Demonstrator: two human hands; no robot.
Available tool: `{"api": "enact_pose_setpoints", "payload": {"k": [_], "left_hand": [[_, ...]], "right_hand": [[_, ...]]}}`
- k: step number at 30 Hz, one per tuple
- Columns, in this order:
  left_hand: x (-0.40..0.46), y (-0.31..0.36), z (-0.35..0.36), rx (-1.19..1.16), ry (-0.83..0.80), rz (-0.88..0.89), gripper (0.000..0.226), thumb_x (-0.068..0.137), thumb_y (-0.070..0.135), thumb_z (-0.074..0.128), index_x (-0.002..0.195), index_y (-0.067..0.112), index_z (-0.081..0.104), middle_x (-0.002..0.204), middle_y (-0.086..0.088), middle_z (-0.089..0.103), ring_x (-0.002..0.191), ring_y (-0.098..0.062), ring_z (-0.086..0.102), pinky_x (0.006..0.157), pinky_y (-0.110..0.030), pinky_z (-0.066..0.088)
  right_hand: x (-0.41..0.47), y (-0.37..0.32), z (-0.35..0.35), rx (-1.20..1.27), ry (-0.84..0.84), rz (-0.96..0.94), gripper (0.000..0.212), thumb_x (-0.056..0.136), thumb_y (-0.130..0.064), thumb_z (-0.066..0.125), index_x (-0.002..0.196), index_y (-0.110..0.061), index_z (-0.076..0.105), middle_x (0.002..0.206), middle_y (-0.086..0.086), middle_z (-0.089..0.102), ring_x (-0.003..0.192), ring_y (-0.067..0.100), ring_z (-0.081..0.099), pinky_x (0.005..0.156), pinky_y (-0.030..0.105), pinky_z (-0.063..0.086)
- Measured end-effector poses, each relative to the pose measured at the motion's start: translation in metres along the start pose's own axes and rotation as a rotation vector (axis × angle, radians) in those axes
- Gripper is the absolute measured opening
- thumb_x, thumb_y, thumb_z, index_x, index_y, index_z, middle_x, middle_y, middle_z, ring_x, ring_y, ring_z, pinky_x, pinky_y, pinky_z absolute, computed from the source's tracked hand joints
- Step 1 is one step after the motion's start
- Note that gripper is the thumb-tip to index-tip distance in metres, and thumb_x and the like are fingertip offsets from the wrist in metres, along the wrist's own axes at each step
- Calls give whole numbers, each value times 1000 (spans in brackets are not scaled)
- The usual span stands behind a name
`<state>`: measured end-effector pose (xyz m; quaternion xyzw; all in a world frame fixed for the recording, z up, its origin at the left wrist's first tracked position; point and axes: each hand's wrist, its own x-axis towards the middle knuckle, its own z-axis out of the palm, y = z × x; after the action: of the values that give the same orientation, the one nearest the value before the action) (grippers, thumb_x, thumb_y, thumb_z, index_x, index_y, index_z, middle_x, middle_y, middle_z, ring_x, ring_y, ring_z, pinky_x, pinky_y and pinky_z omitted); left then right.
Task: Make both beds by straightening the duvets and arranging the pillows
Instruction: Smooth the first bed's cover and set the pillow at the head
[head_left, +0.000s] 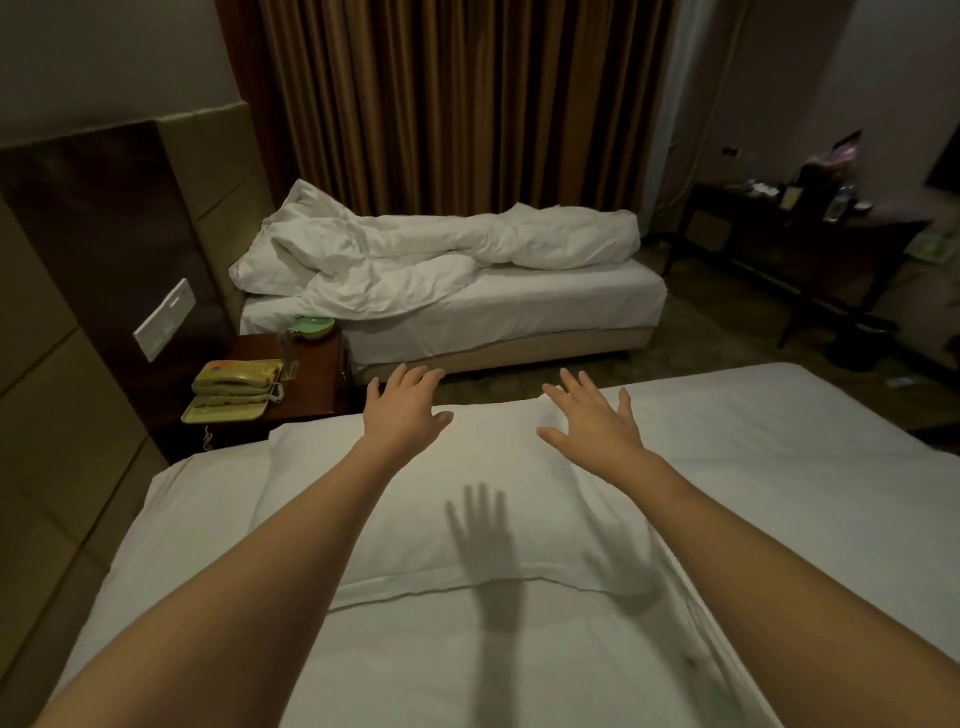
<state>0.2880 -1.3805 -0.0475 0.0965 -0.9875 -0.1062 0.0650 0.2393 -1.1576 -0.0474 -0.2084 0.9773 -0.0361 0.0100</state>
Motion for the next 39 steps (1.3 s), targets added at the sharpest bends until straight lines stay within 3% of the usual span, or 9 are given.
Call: {"api": "enact_pose_setpoints", "payload": {"k": [13, 23, 29, 39], "left_hand": [[-138, 115, -77, -4, 7, 118, 62, 94, 47, 49, 148, 26, 27, 154, 0, 27, 146, -23, 12, 116, -50, 9], [-234, 284, -83, -8, 30, 102, 62, 94, 49, 49, 148, 27, 28, 153, 1, 31, 142, -21, 22, 115, -46, 17], [-263, 354, -78, -47, 9, 78, 63, 93, 50, 49, 148, 26, 29, 153, 2, 31, 142, -20, 22, 115, -45, 17], [-228, 382, -75, -62, -1, 64, 65, 93, 51, 48, 149, 24, 27, 153, -1, 31, 141, -22, 25, 114, -45, 20]], "right_hand": [[-181, 80, -105, -4, 62, 57, 59, 99, -48, 40, 151, -33, 16, 161, -5, -2, 147, 14, -5, 115, 54, -1], [-297, 204, -145, 14, 106, -54, 59, 98, -47, 42, 151, -31, 21, 161, -4, 0, 147, 16, -4, 114, 56, -3], [-324, 256, -169, -7, 99, -94, 61, 98, -48, 42, 151, -32, 19, 161, -4, -2, 147, 16, -4, 115, 55, -2], [-297, 295, -165, 13, 78, -117, 59, 98, -48, 41, 151, -33, 19, 161, -5, -2, 147, 15, -4, 115, 54, -1]]}}
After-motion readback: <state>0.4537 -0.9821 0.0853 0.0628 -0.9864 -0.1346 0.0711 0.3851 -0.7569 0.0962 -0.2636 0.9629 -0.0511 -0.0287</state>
